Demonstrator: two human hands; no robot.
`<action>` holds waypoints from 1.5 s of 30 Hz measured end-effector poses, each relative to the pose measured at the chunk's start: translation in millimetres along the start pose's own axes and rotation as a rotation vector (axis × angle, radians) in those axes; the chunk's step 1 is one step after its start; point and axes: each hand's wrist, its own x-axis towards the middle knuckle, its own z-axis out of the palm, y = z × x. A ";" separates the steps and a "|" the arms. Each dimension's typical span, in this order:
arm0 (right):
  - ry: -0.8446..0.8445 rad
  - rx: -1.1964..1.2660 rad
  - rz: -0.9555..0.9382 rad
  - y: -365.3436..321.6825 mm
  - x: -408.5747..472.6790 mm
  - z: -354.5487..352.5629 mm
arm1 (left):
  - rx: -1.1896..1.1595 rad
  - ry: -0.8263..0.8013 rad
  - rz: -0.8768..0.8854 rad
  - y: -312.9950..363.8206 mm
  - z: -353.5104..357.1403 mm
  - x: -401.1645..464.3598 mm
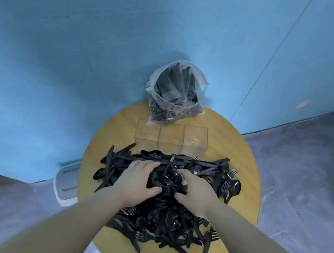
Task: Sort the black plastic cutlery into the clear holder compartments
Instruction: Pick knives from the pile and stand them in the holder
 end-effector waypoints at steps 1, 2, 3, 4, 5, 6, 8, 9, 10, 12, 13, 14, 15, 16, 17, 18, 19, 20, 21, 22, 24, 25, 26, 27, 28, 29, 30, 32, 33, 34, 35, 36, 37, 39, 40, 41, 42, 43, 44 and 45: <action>0.016 -0.021 -0.010 2.6 2.6 -0.7 | 0.042 0.021 0.015 -0.3 1.0 1.4; 0.038 -0.046 -0.011 7.0 5.8 -1.3 | 0.078 0.054 0.006 -1.7 1.7 2.9; 0.045 -0.070 -0.008 11.2 7.4 -0.7 | 0.100 0.076 -0.021 -5.6 3.5 3.3; 0.040 -0.098 -0.005 14.4 9.5 -0.9 | 0.112 0.099 -0.056 -10.3 3.0 3.1; 0.034 -0.114 -0.013 16.3 12.1 -0.2 | 0.122 0.118 -0.095 -15.5 2.6 3.5; 0.032 -0.124 -0.034 16.2 14.4 1.7 | 0.135 0.143 -0.126 -21.7 3.0 2.7; 0.052 -0.165 -0.103 10.7 21.5 3.2 | 0.150 0.203 -0.181 -36.3 0.0 2.1; 0.065 -0.188 -0.138 6.1 26.1 4.1 | 0.145 0.221 -0.201 -43.0 -2.1 1.8; 0.086 -0.218 -0.179 1.4 32.0 6.2 | 0.139 0.229 -0.214 -49.6 -4.2 1.7; 0.119 -0.272 -0.243 -10.3 44.5 10.5 | 0.150 0.223 -0.229 -61.6 -6.9 4.2; 0.136 -0.304 -0.264 -15.7 51.4 13.0 | 0.165 0.211 -0.233 -67.5 -8.1 6.8; 0.156 -0.335 -0.281 -19.7 60.6 16.5 | 0.181 0.203 -0.231 -72.4 -9.9 10.0; 0.174 -0.363 -0.291 -23.2 70.0 20.3 | 0.194 0.199 -0.222 -77.1 -11.1 14.3; 0.183 -0.389 -0.282 -25.5 79.7 24.0 | 0.199 0.191 -0.212 -80.8 -12.8 18.1; 0.182 -0.405 -0.266 -28.0 87.8 27.2 | 0.204 0.186 -0.194 -84.5 -13.8 22.5; 0.173 -0.416 -0.242 -30.8 94.2 29.5 | 0.207 0.175 -0.175 -88.0 -14.2 27.0; 0.167 -0.424 -0.213 -34.0 98.3 30.7 | 0.214 0.163 -0.152 -90.8 -14.2 31.6; 0.168 -0.434 -0.187 -36.8 100.8 31.6 | 0.223 0.148 -0.131 -93.4 -13.4 36.0; 0.176 -0.450 -0.167 -39.6 102.3 32.0 | 0.229 0.134 -0.110 -94.9 -12.8 40.2; 0.189 -0.467 -0.155 -41.7 103.2 33.0 | 0.227 0.126 -0.087 -95.7 -12.4 43.8; 0.214 -0.483 -0.130 -44.6 104.0 34.1 | 0.212 0.130 -0.042 -96.4 -12.0 48.8; 0.221 -0.481 -0.112 -45.6 104.0 34.2 | 0.193 0.143 -0.029 -96.3 -12.0 50.2; 0.226 -0.476 -0.097 -46.3 104.4 34.5 | 0.165 0.159 -0.022 -96.2 -12.6 51.1; 0.229 -0.473 -0.090 -46.8 104.7 34.5 | 0.138 0.172 -0.017 -96.5 -13.2 52.0; 0.231 -0.476 -0.092 -46.9 105.6 34.7 | 0.115 0.180 -0.012 -97.4 -13.4 52.5; 0.233 -0.483 -0.100 -46.9 106.5 35.1 | 0.096 0.180 -0.008 -98.7 -13.7 52.2; 0.239 -0.488 -0.112 -46.9 107.4 35.2 | 0.086 0.176 -0.004 -100.8 -13.7 51.8; 0.264 -0.481 -0.141 -45.8 108.4 35.4 | 0.087 0.170 0.002 -105.9 -13.5 50.6; 0.279 -0.467 -0.159 -45.2 108.7 35.1 | 0.090 0.178 0.003 -108.9 -13.5 50.1; 0.292 -0.451 -0.181 -44.7 108.4 34.5 | 0.090 0.191 0.001 -111.9 -13.6 49.9; 0.302 -0.434 -0.202 -44.7 107.9 33.6 | 0.086 0.204 -0.005 -114.5 -14.1 49.6; 0.312 -0.416 -0.222 -44.8 107.4 32.3 | 0.081 0.214 -0.011 -116.9 -14.7 49.5; 0.322 -0.398 -0.240 -44.9 106.6 31.0 | 0.076 0.216 -0.014 -118.6 -14.9 49.6; 0.357 -0.382 -0.275 -43.3 105.9 29.2 | 0.079 0.206 -0.015 -120.1 -14.5 49.4; 0.381 -0.377 -0.294 -42.0 105.7 28.4 | 0.085 0.201 -0.014 -120.0 -14.2 49.5; 0.403 -0.364 -0.311 -40.7 105.3 28.2 | 0.088 0.202 -0.012 -119.8 -13.9 49.4; 0.421 -0.345 -0.329 -39.8 104.7 28.1 | 0.087 0.214 -0.011 -119.7 -13.7 49.2; 0.439 -0.324 -0.346 -38.9 104.1 28.3 | 0.081 0.235 -0.012 -119.8 -13.8 48.7; 0.457 -0.307 -0.361 -38.0 103.2 28.5 | 0.072 0.260 -0.016 -120.1 -14.0 47.8; 0.478 -0.297 -0.366 -37.9 102.3 28.6 | 0.066 0.277 -0.019 -120.6 -14.5 46.9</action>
